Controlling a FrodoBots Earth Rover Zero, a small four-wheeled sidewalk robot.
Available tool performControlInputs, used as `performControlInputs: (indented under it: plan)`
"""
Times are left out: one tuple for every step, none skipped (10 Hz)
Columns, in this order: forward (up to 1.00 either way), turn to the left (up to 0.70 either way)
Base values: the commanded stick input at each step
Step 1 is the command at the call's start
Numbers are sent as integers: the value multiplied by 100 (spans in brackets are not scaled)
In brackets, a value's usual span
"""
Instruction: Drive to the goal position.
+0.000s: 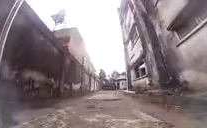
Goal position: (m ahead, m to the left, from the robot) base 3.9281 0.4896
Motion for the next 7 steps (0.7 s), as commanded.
performControlInputs:
  plan:
    - [100, 0]
    - [100, 0]
    - [100, 0]
    - [100, 0]
    - [100, 0]
    - [100, 0]
    - [100, 0]
